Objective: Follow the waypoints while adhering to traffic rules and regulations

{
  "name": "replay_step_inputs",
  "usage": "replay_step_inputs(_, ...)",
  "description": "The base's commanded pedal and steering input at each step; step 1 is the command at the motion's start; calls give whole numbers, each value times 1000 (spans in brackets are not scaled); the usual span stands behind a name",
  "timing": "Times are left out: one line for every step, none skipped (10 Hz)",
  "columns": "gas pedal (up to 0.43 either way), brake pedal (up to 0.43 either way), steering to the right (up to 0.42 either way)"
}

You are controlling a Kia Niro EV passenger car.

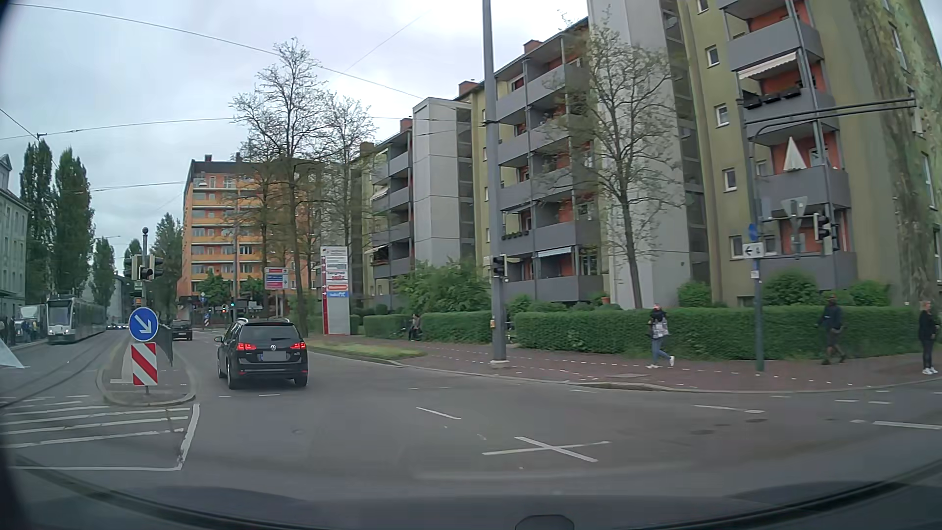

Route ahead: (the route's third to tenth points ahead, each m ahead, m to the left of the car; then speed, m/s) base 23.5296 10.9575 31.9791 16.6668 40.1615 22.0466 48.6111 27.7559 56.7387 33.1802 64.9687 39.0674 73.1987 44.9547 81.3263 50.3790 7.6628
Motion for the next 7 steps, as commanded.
replay_step_inputs(299,0,-251)
replay_step_inputs(299,0,-251)
replay_step_inputs(299,0,-246)
replay_step_inputs(299,0,-235)
replay_step_inputs(299,0,-225)
replay_step_inputs(287,0,-213)
replay_step_inputs(287,0,-193)
